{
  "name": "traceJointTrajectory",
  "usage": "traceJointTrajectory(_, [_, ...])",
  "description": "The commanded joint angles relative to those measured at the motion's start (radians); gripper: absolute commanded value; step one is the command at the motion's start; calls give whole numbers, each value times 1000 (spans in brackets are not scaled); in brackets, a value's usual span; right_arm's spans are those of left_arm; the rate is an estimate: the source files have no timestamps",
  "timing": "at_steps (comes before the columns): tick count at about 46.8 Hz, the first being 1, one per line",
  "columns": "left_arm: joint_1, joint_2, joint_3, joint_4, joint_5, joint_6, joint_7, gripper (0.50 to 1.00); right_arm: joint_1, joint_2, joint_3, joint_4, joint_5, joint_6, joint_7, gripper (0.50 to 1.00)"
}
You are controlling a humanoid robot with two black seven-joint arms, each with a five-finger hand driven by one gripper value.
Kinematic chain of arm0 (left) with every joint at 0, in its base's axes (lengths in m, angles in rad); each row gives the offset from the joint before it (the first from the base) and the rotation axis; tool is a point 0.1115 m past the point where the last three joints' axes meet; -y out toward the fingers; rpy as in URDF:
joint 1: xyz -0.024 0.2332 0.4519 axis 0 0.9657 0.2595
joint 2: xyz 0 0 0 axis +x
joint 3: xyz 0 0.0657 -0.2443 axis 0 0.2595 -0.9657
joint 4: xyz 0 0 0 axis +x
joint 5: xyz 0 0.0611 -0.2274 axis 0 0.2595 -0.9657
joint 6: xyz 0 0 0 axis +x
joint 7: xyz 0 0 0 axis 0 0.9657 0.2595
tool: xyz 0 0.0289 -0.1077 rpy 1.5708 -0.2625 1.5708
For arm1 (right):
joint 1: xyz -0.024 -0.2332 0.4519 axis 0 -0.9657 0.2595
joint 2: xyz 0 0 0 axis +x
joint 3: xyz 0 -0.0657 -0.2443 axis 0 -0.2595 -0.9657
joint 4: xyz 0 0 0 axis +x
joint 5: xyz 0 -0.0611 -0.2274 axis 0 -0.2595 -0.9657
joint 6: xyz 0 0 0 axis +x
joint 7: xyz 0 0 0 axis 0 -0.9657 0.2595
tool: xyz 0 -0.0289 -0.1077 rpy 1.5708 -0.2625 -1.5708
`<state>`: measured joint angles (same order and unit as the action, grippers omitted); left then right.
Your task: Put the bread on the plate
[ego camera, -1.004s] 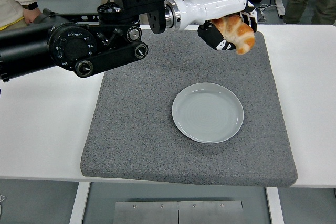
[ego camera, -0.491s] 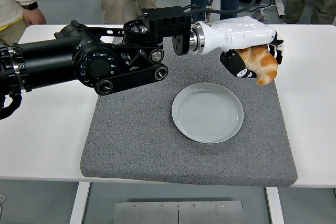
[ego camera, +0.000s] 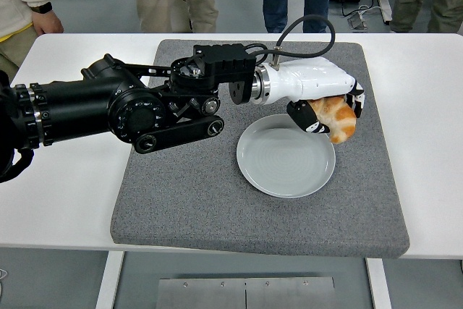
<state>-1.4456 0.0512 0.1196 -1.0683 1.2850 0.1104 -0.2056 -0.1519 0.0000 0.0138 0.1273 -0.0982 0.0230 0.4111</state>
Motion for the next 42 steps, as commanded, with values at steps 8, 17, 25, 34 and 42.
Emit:
traceJointTrajectory(8, [57, -1, 14, 36, 71, 18, 0, 500, 0, 0, 0, 0, 0, 0, 0, 1000])
traceJointTrajectory(17, [99, -1, 20, 67, 93, 31, -3, 500, 0, 0, 0, 0, 0, 0, 0, 1000])
traceJointTrajectory(25, [128, -1, 32, 70, 97, 51, -3, 500, 0, 0, 0, 0, 0, 0, 0, 1000])
traceJointTrajectory(34, [160, -1, 35, 71, 135, 57, -2, 500, 0, 0, 0, 0, 0, 0, 0, 1000])
traceJointTrajectory(42, [171, -1, 37, 82, 135, 71, 0, 500, 0, 0, 0, 0, 0, 0, 0, 1000])
